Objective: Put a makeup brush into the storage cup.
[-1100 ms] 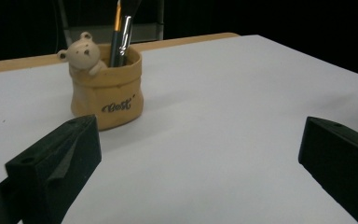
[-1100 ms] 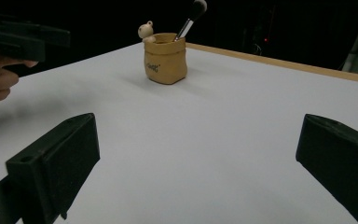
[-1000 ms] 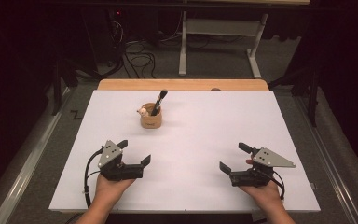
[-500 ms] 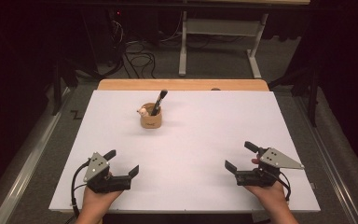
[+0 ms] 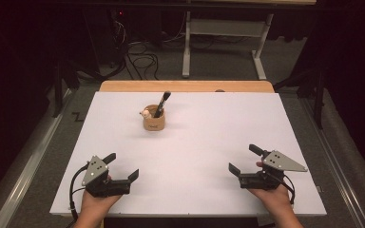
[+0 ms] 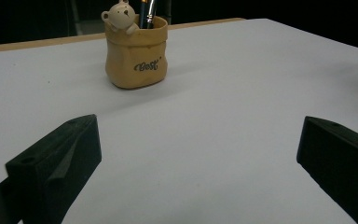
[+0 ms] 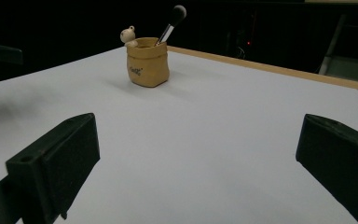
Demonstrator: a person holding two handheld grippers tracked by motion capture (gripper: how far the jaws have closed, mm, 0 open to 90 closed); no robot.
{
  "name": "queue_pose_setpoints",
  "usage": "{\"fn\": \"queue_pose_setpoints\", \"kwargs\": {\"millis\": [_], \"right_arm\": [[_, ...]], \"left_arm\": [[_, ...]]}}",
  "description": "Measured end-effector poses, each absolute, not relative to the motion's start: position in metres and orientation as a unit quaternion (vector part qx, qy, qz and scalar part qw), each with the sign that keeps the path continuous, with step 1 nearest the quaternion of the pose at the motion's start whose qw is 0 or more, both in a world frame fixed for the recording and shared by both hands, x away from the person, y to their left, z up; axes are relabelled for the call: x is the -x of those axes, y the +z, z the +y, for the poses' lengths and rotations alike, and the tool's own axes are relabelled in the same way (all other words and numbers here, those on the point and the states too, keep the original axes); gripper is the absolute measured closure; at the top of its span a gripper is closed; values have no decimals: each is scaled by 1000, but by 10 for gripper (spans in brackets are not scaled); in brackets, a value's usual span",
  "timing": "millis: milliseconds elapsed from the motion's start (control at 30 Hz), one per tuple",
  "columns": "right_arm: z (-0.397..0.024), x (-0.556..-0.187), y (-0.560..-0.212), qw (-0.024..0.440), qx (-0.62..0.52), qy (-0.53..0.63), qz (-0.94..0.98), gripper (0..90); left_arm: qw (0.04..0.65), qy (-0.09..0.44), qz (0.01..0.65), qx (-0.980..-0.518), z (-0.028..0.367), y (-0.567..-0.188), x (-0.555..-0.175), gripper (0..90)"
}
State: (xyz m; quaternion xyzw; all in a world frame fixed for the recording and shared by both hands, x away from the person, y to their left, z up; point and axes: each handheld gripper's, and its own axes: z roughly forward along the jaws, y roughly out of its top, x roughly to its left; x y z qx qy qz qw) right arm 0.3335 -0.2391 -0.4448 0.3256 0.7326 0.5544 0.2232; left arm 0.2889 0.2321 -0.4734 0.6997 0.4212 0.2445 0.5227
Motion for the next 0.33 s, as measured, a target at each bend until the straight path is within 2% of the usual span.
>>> {"fn": "queue_pose_setpoints", "kwargs": {"millis": [333], "right_arm": [[-241,-334,-445,221,-325,556,733,3]], "left_arm": [[520,248,421,-700,232,-473,-288,4]]}}
